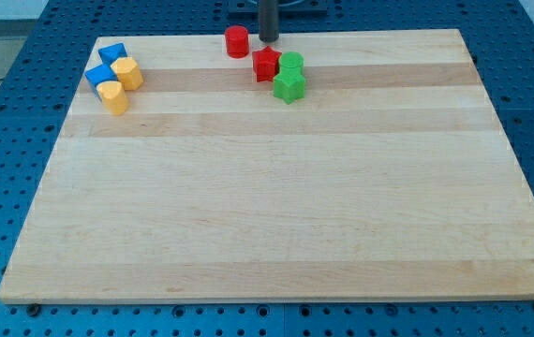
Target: Slide the red circle downwards of the board
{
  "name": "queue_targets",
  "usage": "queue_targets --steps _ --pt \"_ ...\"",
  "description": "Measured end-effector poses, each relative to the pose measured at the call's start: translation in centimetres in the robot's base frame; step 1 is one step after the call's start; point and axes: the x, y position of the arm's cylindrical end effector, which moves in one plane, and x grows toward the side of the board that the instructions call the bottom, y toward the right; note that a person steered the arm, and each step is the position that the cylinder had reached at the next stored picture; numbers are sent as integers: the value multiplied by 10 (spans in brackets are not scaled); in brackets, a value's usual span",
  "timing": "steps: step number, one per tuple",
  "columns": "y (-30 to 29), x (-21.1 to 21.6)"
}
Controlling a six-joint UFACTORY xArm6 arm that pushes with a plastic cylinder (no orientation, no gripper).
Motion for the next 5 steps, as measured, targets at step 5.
queue_targets --steps 5 --pt "-173 10"
